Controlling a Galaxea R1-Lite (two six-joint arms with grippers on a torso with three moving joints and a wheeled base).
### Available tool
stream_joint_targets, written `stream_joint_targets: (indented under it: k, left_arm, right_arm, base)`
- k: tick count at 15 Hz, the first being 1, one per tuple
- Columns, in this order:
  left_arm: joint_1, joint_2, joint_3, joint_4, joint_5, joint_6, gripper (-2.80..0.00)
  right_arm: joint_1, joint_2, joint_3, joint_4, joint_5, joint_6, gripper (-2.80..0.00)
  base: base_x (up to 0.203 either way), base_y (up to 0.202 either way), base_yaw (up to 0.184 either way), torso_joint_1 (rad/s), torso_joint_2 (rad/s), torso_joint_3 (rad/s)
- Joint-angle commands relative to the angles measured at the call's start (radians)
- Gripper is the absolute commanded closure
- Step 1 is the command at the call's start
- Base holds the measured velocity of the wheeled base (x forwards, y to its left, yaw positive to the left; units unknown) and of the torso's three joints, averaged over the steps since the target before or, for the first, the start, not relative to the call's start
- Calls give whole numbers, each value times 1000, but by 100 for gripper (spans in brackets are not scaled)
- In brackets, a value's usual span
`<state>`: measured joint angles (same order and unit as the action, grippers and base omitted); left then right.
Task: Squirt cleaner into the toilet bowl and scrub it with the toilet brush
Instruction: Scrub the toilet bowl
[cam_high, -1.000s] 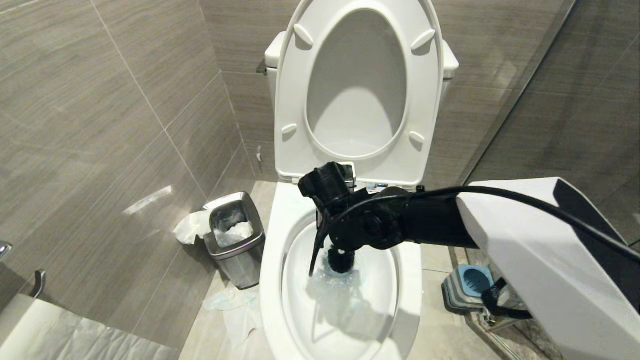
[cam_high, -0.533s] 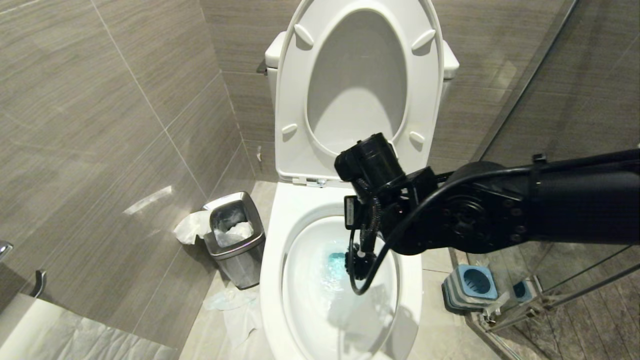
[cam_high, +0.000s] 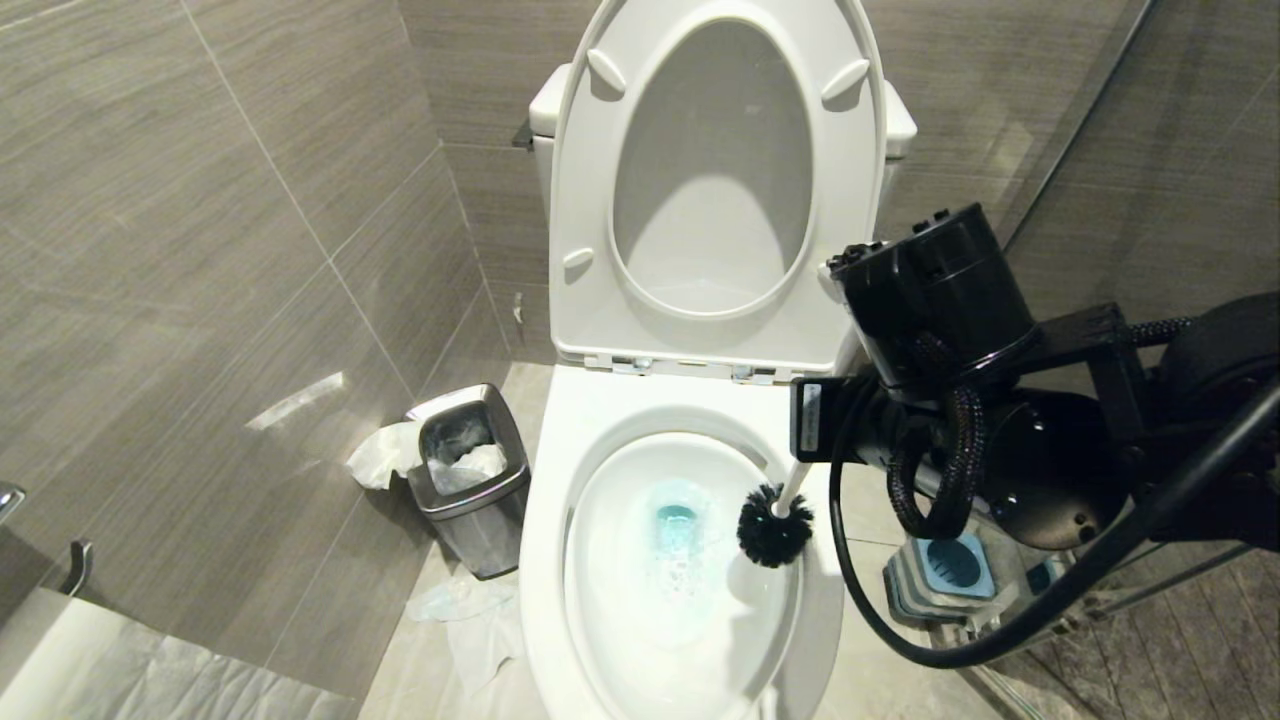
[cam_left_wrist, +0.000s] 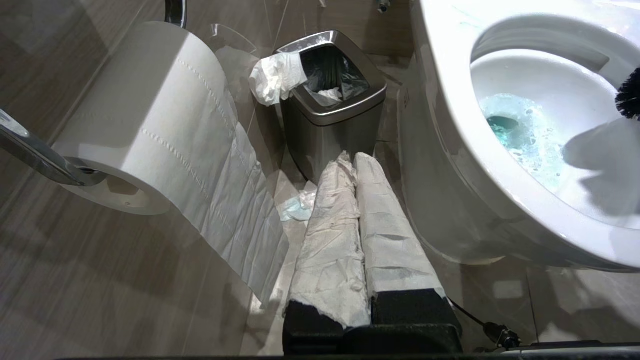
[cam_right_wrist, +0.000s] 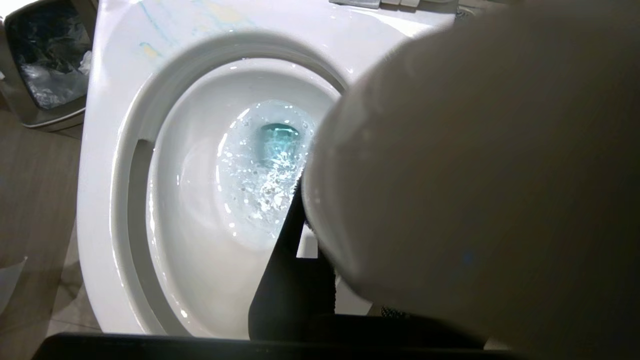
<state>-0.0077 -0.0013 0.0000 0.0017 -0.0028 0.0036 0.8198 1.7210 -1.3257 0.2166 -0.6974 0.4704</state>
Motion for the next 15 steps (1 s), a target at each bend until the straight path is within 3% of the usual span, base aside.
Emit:
stream_joint_targets:
  k: [1,8,15]
  left_arm:
    - [0,1,0,0,0,-1,0]
    - [0,1,0,0,0,-1,0]
    - [0,1,0,0,0,-1,0]
  right_arm:
    - [-4,-21,12,0,-3,4,0]
    - [-105,105,-109,-5,41,-34,0]
    - [-111,259,-276,-4,49,-44,0]
  base:
    - [0,0,0,0,0,0]
    - [0,0,0,0,0,0]
    - [0,0,0,0,0,0]
